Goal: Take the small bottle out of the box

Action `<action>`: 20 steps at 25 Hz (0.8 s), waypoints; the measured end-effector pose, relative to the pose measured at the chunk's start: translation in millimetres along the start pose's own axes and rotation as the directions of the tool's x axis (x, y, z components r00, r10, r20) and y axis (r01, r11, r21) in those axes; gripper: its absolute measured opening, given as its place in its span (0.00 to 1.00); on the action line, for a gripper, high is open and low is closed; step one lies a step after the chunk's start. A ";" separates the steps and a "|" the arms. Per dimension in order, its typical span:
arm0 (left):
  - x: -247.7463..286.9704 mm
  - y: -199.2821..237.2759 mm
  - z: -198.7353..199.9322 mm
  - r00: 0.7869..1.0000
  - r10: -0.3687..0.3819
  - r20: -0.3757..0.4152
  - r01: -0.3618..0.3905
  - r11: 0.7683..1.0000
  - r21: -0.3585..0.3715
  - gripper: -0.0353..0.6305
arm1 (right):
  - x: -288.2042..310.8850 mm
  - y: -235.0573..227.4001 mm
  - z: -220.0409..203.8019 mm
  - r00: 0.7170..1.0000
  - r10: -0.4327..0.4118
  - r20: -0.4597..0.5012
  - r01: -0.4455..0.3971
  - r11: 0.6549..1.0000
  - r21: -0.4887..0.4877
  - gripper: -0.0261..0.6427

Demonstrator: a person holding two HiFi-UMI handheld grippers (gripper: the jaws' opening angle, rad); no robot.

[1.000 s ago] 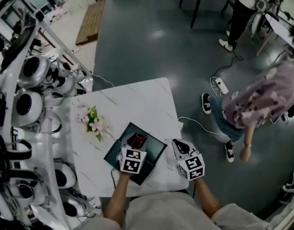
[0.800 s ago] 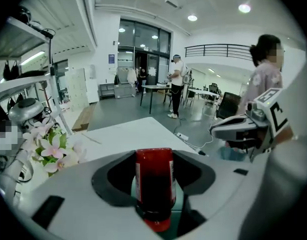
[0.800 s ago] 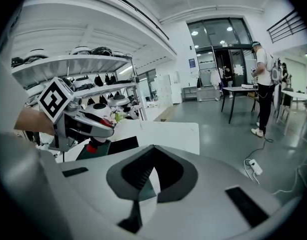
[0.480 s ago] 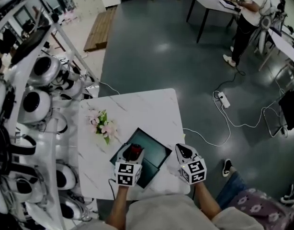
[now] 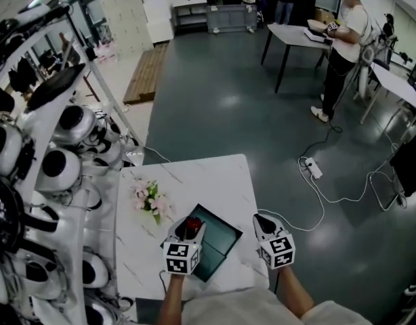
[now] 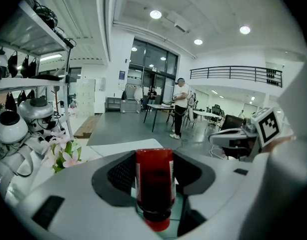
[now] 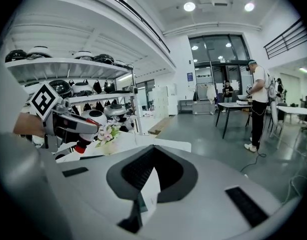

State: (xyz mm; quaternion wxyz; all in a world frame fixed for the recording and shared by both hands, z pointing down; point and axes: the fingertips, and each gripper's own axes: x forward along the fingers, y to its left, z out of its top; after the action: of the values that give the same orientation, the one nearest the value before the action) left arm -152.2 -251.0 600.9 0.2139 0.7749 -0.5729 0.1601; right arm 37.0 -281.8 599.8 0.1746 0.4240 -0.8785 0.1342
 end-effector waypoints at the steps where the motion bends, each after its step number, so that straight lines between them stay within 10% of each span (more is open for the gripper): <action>1: -1.3 -0.7 5.4 1.000 0.000 0.013 0.000 1.000 0.001 0.40 | -1.9 -2.4 5.1 1.000 -0.006 0.011 0.006 1.000 -0.005 0.07; 20: -13.3 -23.3 93.4 0.981 -0.025 0.194 0.010 0.997 0.080 0.40 | -36.3 -29.6 78.7 0.986 -0.079 0.148 0.092 0.992 -0.082 0.07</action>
State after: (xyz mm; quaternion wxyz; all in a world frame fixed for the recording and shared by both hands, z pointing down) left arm -133.5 -282.3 510.7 0.1274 0.7997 -0.5774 0.1039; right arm 66.2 -304.6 516.1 0.1347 0.4618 -0.8749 0.0565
